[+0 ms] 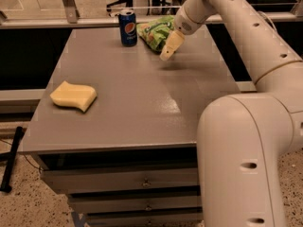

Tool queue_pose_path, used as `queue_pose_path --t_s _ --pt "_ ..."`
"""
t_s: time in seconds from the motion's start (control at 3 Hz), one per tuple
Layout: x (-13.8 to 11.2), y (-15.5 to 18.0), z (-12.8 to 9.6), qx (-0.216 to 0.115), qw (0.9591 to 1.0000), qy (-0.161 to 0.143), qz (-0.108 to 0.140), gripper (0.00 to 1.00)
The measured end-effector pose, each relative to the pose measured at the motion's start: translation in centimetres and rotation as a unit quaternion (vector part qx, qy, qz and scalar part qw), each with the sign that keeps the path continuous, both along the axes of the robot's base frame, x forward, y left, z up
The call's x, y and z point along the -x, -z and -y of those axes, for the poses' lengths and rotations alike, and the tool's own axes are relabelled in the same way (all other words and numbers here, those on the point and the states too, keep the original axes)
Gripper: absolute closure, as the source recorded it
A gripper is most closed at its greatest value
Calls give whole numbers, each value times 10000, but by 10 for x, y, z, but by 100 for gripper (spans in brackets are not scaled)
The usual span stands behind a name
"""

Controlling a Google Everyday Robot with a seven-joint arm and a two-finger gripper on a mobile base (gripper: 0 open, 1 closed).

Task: Move green rice chip bag near pepsi can

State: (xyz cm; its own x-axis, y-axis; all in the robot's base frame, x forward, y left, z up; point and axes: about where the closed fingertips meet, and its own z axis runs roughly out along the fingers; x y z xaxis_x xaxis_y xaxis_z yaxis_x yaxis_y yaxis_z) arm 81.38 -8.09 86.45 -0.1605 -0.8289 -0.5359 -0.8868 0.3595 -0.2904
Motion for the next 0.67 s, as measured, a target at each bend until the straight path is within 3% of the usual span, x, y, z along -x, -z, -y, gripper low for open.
queue_pose_path --t_s 0.33,0.67 --pt "22 -7 28 -399 9989 -23 -235 0" --pt "49 -22 68 -1191 9921 35 -397 0"
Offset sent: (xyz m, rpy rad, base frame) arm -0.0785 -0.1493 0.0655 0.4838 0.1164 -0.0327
